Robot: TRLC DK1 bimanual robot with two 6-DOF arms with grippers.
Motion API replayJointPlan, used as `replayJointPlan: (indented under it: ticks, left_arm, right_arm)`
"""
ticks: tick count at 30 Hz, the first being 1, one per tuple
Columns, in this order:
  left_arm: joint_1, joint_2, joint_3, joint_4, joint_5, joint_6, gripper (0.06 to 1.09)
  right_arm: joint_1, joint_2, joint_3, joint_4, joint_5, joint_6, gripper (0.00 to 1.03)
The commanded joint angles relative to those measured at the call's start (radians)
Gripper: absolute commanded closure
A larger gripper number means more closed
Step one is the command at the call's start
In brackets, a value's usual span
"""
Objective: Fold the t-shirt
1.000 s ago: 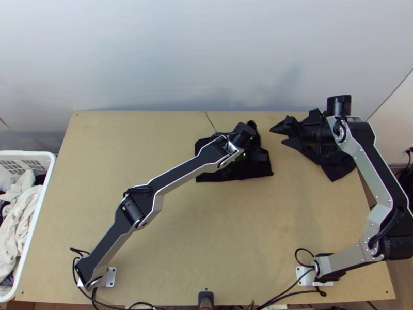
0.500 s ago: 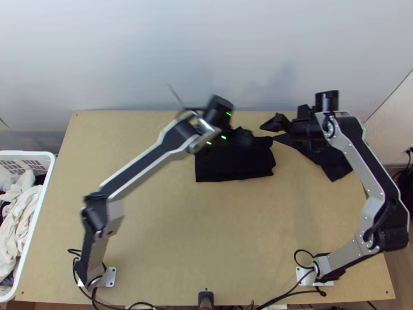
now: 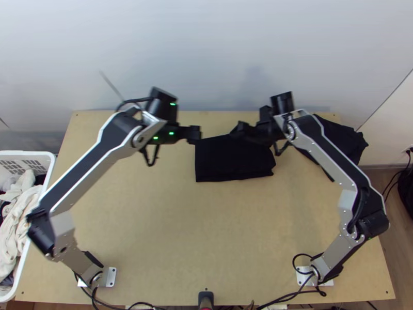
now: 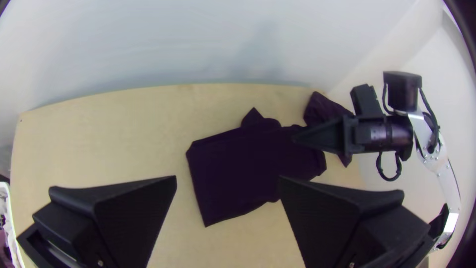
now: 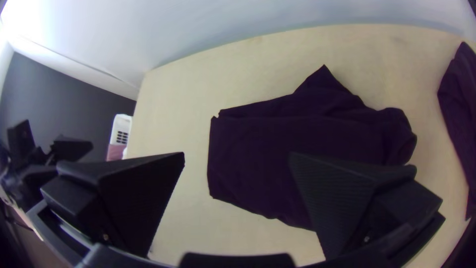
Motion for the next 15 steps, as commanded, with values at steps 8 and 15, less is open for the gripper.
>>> replayJointPlan:
  ticks: [8,15]
  left_arm:
    - [0.204,-0.176,-0.252,-0.01,-0.005,0.017,0.1]
    - [0.244,-0.222,-0.343,-0.002,-0.005,0.023,0.1]
  right_arm:
    - [0.103,0.055,-0.16,0.106,0.285,-0.19,0.04]
    - [0.12,0.127,-0.255,0.144,0.284,-0.175,0.04]
